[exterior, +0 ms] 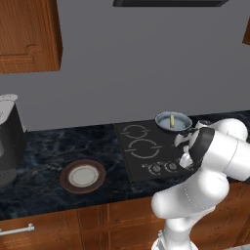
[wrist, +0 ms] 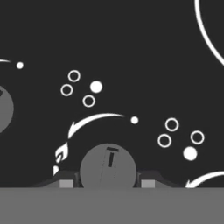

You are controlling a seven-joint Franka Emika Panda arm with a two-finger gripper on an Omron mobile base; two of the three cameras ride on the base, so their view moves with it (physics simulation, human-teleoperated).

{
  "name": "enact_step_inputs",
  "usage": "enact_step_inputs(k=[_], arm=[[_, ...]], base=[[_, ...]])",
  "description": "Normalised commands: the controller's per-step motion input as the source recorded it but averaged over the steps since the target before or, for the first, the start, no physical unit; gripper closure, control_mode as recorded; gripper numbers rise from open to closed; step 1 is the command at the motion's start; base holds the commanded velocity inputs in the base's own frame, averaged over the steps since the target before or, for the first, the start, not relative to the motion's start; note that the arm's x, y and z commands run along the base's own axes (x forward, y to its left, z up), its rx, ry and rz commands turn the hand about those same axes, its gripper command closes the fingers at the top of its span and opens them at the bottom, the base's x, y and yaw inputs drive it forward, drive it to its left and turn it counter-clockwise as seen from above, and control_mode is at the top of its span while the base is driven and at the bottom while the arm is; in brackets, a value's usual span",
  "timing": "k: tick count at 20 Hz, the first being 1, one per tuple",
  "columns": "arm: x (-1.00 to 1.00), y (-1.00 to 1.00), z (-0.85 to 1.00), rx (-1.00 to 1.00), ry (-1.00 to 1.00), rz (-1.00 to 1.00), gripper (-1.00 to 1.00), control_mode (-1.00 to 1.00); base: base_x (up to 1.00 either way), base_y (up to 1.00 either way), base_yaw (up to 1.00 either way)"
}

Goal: Pick up the butter stick and place it in the pan. Then turn on the burner for the pan.

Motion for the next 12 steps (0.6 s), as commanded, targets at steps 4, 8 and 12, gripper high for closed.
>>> enact_step_inputs(k=[4,8,12], arm=[[0.00,0.00,-0.11,0.00,0.00,0.18,1.00,-1.00],[0.00,0.06,-0.19,0.00,0.00,0.17,1.00,-1.00],[0.00,0.07,-0.26,0.00,0.00,0.17,1.00,-1.00]], base=[[0.00,0.00,0.00],[0.00,0.00,0.00],[0.00,0.00,0.00]])
